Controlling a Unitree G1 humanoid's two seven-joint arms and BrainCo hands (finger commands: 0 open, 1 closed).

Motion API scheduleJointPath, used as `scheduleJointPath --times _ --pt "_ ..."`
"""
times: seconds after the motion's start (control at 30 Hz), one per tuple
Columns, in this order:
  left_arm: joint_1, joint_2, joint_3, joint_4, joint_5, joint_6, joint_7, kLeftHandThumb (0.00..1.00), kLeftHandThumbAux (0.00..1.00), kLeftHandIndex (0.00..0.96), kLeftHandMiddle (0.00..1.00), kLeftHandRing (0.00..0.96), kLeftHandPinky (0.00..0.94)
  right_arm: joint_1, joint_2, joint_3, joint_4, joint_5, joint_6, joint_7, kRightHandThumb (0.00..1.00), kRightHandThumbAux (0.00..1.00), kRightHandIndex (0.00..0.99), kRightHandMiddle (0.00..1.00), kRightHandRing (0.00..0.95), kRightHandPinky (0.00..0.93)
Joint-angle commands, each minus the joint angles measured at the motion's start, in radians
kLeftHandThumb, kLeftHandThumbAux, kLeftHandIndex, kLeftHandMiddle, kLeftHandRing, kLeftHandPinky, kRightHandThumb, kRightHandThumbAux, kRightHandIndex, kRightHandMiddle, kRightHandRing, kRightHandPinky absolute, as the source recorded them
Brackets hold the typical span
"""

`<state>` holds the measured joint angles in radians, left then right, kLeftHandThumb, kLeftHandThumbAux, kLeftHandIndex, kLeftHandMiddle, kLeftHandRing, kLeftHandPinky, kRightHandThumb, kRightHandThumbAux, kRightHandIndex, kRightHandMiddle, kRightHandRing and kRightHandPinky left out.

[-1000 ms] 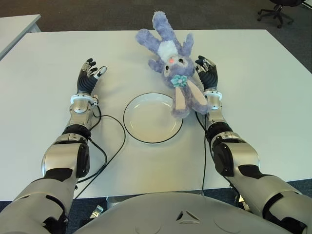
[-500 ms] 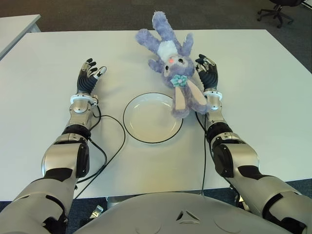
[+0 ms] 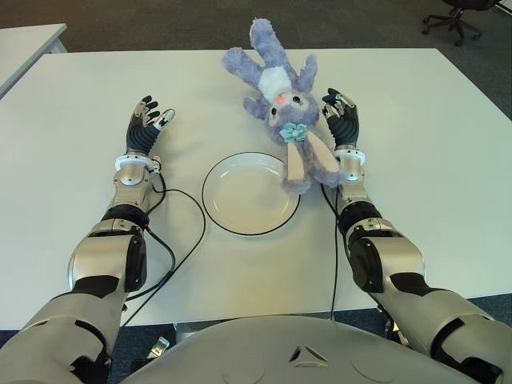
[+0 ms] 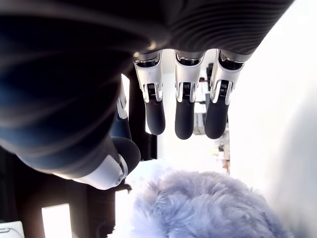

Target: Put the doll into the plate.

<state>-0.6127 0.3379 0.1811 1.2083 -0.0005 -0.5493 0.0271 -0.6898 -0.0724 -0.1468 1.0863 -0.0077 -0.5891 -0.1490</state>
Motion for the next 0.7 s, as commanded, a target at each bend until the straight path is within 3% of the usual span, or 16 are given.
scheduleJointPath --times 0.03,0.53,0.57,0.6,0.7 --pt "0.109 -0.020 -0.008 0.043 0.013 0.007 -0.002 0.000 0.509 0.000 0.127 0.133 0.081 0.331 0.052 0.009 0.134 -0.014 -0.026 -0.007 0.698 0.733 0.398 0.184 0.197 0.256" --pt "0.114 -0.020 -0.003 0.040 0.005 0.007 -0.012 0.000 0.512 0.000 0.128 0.132 0.087 0.378 0.050 0.017 0.125 -0.011 -0.041 0.005 0.703 0.734 0.399 0.177 0.184 0.212" --pt "0.114 -0.020 -0.002 0.040 0.005 0.006 -0.012 0.000 0.514 0.000 0.126 0.131 0.085 0.380 0.049 0.017 0.124 -0.011 -0.042 0.005 0.672 0.801 0.148 0.170 0.175 0.203" --pt "0.114 -0.020 -0.002 0.040 0.004 0.006 -0.013 0.000 0.515 0.000 0.125 0.130 0.086 0.383 0.047 0.018 0.124 -0.012 -0.042 0.006 0.658 0.819 0.083 0.167 0.171 0.198" --pt "0.117 -0.020 -0.001 0.037 0.003 0.003 -0.012 0.000 0.523 0.000 0.128 0.131 0.094 0.398 0.039 0.022 0.124 -0.018 -0.045 0.008 0.649 0.815 0.055 0.159 0.162 0.183"
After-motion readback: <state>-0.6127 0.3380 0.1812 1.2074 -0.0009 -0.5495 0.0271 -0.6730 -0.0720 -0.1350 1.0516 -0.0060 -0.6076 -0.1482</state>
